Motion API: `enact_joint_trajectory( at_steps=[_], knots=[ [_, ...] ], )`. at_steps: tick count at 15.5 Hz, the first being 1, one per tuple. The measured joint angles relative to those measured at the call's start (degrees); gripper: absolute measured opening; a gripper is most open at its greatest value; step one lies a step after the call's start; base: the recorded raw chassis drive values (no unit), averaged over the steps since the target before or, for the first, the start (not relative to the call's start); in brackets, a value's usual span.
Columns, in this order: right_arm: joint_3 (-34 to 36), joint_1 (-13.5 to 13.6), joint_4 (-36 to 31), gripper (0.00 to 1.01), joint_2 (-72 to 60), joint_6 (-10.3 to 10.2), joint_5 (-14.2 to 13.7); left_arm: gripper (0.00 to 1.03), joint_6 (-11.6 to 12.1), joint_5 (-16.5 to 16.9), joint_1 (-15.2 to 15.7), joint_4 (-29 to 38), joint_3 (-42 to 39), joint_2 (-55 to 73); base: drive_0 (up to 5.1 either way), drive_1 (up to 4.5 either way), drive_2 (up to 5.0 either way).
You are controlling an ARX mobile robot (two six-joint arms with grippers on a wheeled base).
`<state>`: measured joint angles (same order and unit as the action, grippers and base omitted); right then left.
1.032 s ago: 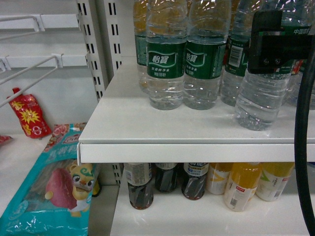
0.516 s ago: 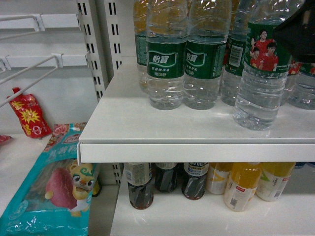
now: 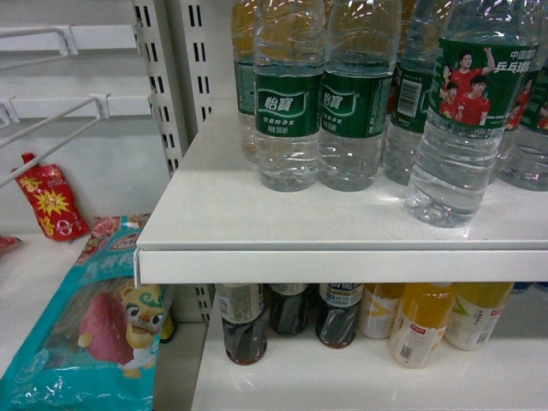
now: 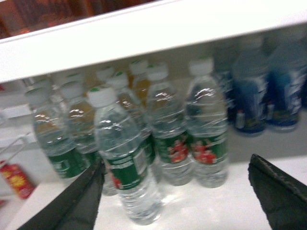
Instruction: Move water from second to third shelf
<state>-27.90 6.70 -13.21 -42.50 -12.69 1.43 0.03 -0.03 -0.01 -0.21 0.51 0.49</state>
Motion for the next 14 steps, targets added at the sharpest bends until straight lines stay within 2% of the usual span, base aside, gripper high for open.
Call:
enact_joint_trajectory(
  at_steps=[1, 2, 3, 5, 7, 9, 10, 14],
  knots=[
    [3.6, -1.7, -1.2, 0.81, 5.2, 4.4, -4.0, 0.98, 0.0, 0.0, 0.0, 0.0, 0.0, 0.0, 0.0, 0.00, 0.0],
    [8.7, -6.1, -2.5, 0.68, 9.5, 8.3, -1.9, 0.98, 0.0, 0.0, 0.0, 0.0, 0.0, 0.0, 0.0, 0.00, 0.0],
    [12.8, -7.3, -6.5, 0.57, 9.9, 9.9, -2.3, 0.98, 0.0, 0.0, 0.0, 0.0, 0.0, 0.0, 0.0, 0.00, 0.0],
    [22.4, -6.7, -17.9, 0.31, 4.5, 11.5, -1.3, 0.98, 0.0, 0.0, 0.0, 0.0, 0.0, 0.0, 0.0, 0.00, 0.0],
    [25.2, -6.7, -16.6, 0.05, 8.7, 12.2, -1.4, 0.98, 0.0, 0.0, 0.0, 0.0, 0.0, 0.0, 0.0, 0.00, 0.0],
    [25.3, -6.7, -13.6, 0.02, 12.9, 12.4, -1.4, 0.98, 0.0, 0.0, 0.0, 0.0, 0.0, 0.0, 0.0, 0.00, 0.0],
    [27.0, -6.7, -16.2, 0.02, 13.4, 12.4, -1.4, 0.98, 0.0, 0.0, 0.0, 0.0, 0.0, 0.0, 0.0, 0.00, 0.0],
    [27.2, -6.7, -8.3, 0.02, 21.1, 12.5, -1.4, 0.98, 0.0, 0.0, 0.0, 0.0, 0.0, 0.0, 0.0, 0.00, 0.0]
  ],
)
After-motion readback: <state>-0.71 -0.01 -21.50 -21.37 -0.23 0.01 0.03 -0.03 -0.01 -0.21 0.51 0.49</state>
